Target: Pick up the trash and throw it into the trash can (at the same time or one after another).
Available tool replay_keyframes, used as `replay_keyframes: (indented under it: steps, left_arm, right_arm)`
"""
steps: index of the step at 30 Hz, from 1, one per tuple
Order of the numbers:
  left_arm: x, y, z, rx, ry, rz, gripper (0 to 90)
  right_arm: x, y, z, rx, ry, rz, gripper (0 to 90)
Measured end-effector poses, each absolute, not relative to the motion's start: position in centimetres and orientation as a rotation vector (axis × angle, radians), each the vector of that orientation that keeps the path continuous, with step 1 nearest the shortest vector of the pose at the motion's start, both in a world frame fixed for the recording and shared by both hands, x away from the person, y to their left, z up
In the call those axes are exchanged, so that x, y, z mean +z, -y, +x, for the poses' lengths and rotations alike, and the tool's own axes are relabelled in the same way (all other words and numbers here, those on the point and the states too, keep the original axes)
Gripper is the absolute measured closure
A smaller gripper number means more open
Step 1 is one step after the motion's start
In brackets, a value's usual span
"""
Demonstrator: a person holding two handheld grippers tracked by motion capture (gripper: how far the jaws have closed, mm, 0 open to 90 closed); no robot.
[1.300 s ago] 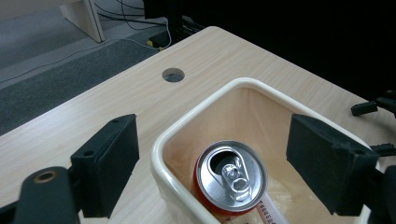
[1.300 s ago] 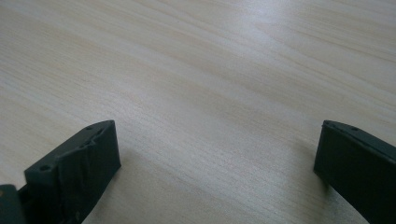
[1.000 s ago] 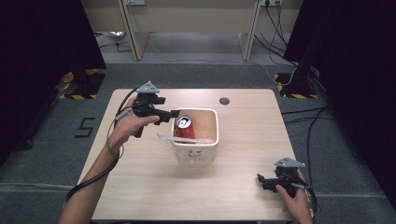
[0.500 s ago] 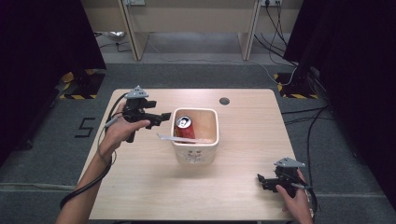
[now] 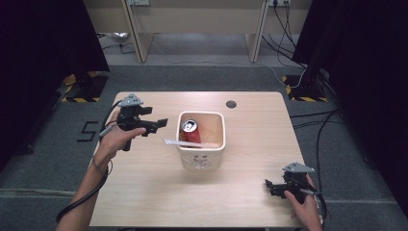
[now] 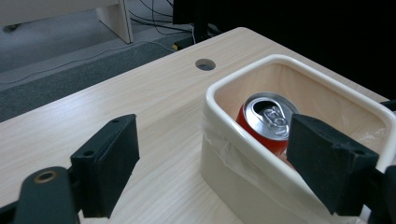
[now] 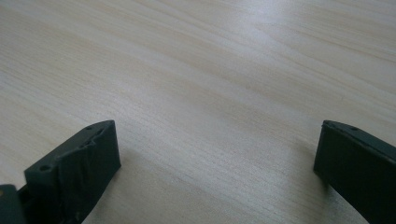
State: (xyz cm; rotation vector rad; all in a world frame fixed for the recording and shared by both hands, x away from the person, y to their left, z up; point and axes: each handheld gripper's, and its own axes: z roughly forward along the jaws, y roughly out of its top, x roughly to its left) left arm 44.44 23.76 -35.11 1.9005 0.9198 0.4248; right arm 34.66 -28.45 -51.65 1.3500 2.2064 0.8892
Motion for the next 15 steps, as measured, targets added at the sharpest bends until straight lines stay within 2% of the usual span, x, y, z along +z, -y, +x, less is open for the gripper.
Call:
replay_keyframes:
  steps: [15]
  left_arm:
    - [-37.7,-24.9,42.8,0.448,-0.945,1.861,16.6]
  right_arm:
    - [-51.6,28.4,34.6,0.888,-2.205,1.353,0.5]
